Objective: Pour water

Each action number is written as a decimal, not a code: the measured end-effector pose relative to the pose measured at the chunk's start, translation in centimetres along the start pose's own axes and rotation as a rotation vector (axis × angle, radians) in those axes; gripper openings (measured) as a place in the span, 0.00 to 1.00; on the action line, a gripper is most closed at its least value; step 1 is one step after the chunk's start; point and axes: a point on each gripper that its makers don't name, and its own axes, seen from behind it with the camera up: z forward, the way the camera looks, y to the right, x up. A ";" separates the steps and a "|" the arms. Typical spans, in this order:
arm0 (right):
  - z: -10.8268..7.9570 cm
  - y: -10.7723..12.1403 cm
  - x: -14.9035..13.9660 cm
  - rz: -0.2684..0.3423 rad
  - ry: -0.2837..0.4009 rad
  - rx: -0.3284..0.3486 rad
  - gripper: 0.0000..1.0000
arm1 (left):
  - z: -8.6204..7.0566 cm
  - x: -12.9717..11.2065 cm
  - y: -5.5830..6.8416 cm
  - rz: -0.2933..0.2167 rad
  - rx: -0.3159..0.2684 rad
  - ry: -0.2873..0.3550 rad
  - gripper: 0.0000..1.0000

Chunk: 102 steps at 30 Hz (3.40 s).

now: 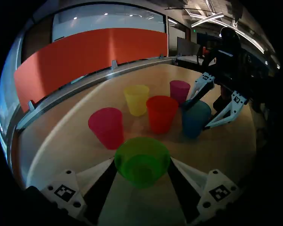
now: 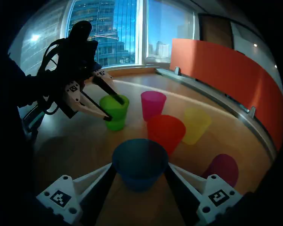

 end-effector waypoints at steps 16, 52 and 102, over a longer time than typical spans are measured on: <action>-0.1 0.0 -0.4 0.005 -0.012 -0.006 0.90 | -0.3 -0.9 -0.1 -0.028 -0.010 0.007 0.87; -2.7 0.1 -1.5 0.027 -0.009 -0.065 1.00 | -1.7 -2.8 -0.7 0.011 0.032 -0.040 0.97; -13.0 4.7 1.2 0.212 0.273 -0.457 1.00 | -12.1 1.2 -4.1 -0.112 0.363 0.270 0.96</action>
